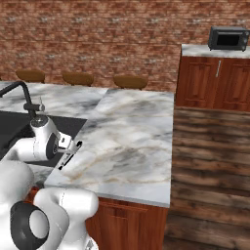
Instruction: Pick up the tongs from the counter and place them near the plate next to the oven.
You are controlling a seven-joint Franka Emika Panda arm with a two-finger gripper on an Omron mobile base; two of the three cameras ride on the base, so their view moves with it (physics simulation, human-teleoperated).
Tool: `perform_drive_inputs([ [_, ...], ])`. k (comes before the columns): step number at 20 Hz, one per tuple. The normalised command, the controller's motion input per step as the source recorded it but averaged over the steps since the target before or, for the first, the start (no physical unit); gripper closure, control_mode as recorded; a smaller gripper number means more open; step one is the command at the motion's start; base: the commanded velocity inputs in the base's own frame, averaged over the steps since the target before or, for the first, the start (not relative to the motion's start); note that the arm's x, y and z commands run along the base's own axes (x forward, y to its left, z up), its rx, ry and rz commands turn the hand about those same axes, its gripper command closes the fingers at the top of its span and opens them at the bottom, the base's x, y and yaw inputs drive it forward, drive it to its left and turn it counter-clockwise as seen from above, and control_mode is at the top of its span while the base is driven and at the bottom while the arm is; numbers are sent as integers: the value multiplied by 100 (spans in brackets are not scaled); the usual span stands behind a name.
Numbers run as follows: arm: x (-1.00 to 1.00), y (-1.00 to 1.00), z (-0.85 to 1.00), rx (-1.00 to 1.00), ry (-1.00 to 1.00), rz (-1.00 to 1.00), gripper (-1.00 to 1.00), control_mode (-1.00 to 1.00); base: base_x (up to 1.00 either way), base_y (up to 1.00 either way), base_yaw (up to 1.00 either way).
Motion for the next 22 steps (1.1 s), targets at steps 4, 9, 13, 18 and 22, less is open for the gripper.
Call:
perform_drive_inputs([
  [4,42,0,-25,1,2,0,-100,-100,0,0,0],
  [9,39,0,-26,0,4,0,-100,-100,0,0,0],
  [13,32,1,-29,0,5,0,-100,-100,0,0,0],
  [18,35,17,-26,0,7,0,-100,-100,0,0,0],
  [22,31,30,-25,-3,7,-1,-100,-100,0,0,0],
])
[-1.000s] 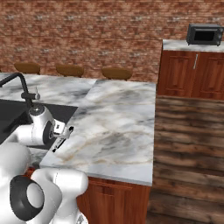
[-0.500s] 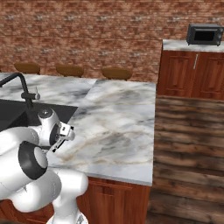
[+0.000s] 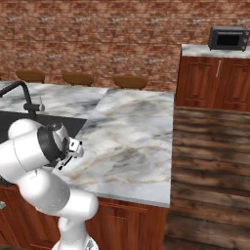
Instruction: Pick up the tongs from the counter and place them near the plate next to the oven.
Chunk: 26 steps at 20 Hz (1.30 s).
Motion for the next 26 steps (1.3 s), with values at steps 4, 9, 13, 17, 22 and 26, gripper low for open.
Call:
perform_drive_inputs([
  [4,8,6,-35,-1,3,-4,-100,-100,0,0,0],
  [9,12,0,-37,0,2,-6,-100,-100,0,0,0],
  [13,18,0,-41,0,2,-5,-100,-100,0,0,0],
  [17,1,0,-60,-1,1,-7,100,-100,0,0,0],
  [22,0,-7,-75,-3,0,-9,100,-100,0,0,0],
  [26,0,-51,-89,0,0,-9,100,-100,0,0,0],
])
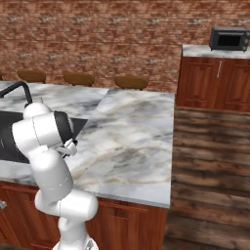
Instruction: Pick up the tongs from the counter and place them near the plate next to the oven.
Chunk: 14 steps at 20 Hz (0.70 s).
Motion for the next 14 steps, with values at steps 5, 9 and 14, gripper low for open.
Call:
perform_drive_inputs([
  [5,-10,-91,-45,9,1,-16,100,-100,0,0,0],
  [9,-36,-100,27,25,1,-21,100,-100,0,0,0],
  [14,-35,-100,70,15,3,-24,100,-100,0,0,0],
])
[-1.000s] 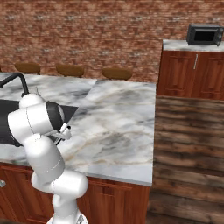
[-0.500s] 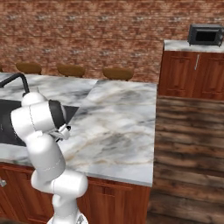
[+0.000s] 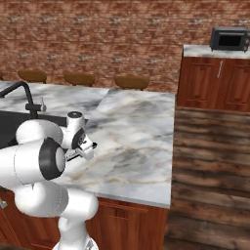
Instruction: Pick up the tongs from the counter and place them near the plate next to the oven.
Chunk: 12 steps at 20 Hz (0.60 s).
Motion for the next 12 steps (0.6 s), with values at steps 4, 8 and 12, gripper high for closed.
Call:
perform_drive_inputs([
  [4,-57,-97,93,0,0,-24,100,-100,0,0,0],
  [8,-87,-93,92,0,-1,-22,100,-100,0,0,0],
  [12,-93,-91,68,0,-6,-23,100,-100,0,0,0],
])
